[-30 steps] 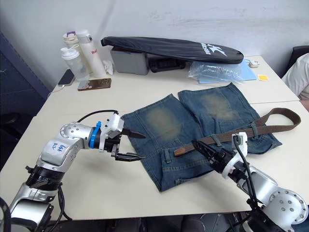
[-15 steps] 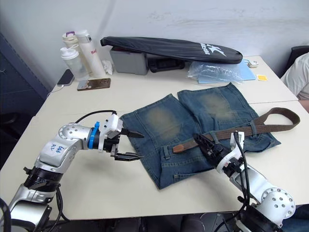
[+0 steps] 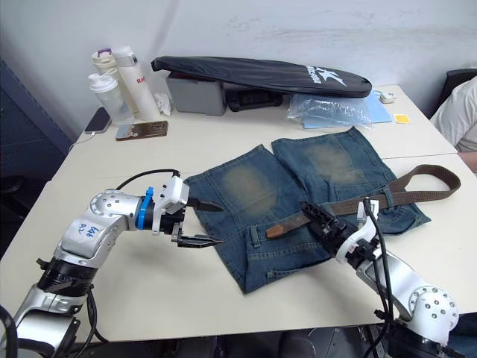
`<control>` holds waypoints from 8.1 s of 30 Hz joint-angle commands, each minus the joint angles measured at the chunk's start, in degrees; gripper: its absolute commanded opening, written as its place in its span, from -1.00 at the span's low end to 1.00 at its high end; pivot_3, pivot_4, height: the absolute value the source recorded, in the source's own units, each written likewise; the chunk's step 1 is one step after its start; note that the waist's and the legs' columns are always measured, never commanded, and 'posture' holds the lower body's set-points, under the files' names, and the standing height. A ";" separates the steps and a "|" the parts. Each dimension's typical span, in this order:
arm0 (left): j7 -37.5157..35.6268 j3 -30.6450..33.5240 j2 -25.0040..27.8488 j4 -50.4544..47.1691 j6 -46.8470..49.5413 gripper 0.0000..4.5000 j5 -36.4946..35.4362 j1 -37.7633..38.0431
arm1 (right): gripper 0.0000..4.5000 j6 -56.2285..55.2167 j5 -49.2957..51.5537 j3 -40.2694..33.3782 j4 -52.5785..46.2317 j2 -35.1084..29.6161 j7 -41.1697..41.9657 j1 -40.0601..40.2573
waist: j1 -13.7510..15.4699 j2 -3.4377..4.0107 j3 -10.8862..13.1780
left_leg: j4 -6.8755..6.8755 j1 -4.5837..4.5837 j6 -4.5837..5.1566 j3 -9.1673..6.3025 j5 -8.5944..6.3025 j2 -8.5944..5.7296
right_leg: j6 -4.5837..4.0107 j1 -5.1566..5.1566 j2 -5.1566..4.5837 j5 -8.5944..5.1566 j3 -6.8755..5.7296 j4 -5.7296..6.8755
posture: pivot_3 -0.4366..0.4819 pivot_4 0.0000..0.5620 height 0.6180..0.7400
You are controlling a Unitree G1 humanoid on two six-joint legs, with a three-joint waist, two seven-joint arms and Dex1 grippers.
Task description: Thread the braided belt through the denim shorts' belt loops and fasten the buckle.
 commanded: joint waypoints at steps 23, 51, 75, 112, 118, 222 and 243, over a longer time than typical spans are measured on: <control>0.76 1.72 1.84 -1.39 0.59 1.00 -0.45 0.91 | -0.98 -11.77 -5.00 16.85 -6.52 -2.28 1.24 4.28 | 0.04 -0.01 0.12 | -0.02 0.00 0.01 -0.06 -0.02 0.15 | 0.00 -0.10 0.30 0.00 0.21 -0.08 | -0.05 -0.47 -0.93; 1.61 3.56 7.80 -9.78 8.62 1.00 -3.04 6.13 | -0.98 -14.69 -10.44 24.46 -1.44 11.05 4.36 1.11 | -0.26 -0.34 0.15 | 0.01 0.23 -0.12 -0.29 -0.24 0.26 | -0.12 -0.70 0.89 -0.07 1.51 0.21 | -0.05 -0.47 -0.93; 5.06 4.40 7.38 -12.39 8.84 1.00 -3.10 10.65 | -0.98 -15.26 -10.89 22.70 -0.99 10.36 -0.25 -2.84 | -0.15 -0.30 0.08 | 0.06 0.28 -0.09 -0.28 -0.30 0.20 | -0.14 -0.82 0.77 -0.07 1.48 0.37 | -0.05 -0.47 -0.93; 3.96 0.19 3.54 -6.19 4.83 1.00 -1.24 5.14 | -0.98 -11.48 -20.13 11.21 -1.97 -8.61 9.81 0.56 | 1.34 0.29 0.20 | -0.01 0.33 -0.87 -0.16 -0.63 0.17 | -0.19 -0.13 0.75 0.76 1.02 -0.92 | -0.05 -0.47 -0.93; 3.71 0.02 3.26 -5.68 4.55 1.00 -1.10 4.62 | -0.98 -12.19 -19.52 12.92 -4.39 -3.00 7.38 0.47 | 1.27 0.29 0.23 | -0.02 0.31 -0.87 -0.17 -0.63 0.18 | -0.19 -0.25 0.79 0.76 1.08 -0.81 | -0.05 -0.47 -0.93; 9.59 4.66 5.02 -5.54 9.46 1.00 -1.24 7.88 | 0.72 9.71 -45.80 20.38 -11.42 2.33 31.35 -12.21 | -0.79 0.19 -0.11 | 0.05 1.31 -0.05 -1.77 -1.70 0.03 | -0.83 -1.75 1.50 0.97 1.45 -0.14 | -0.05 -0.47 -0.93; 18.99 13.98 0.51 -2.60 55.69 1.00 -19.64 -8.13 | -0.35 -10.36 -67.21 30.18 -17.18 -32.18 47.28 -9.50 | 1.40 -0.14 0.93 | -0.07 1.43 -0.55 -1.71 -1.38 0.02 | -0.07 -0.80 1.58 1.57 0.98 -1.52 | -0.05 -0.47 -0.93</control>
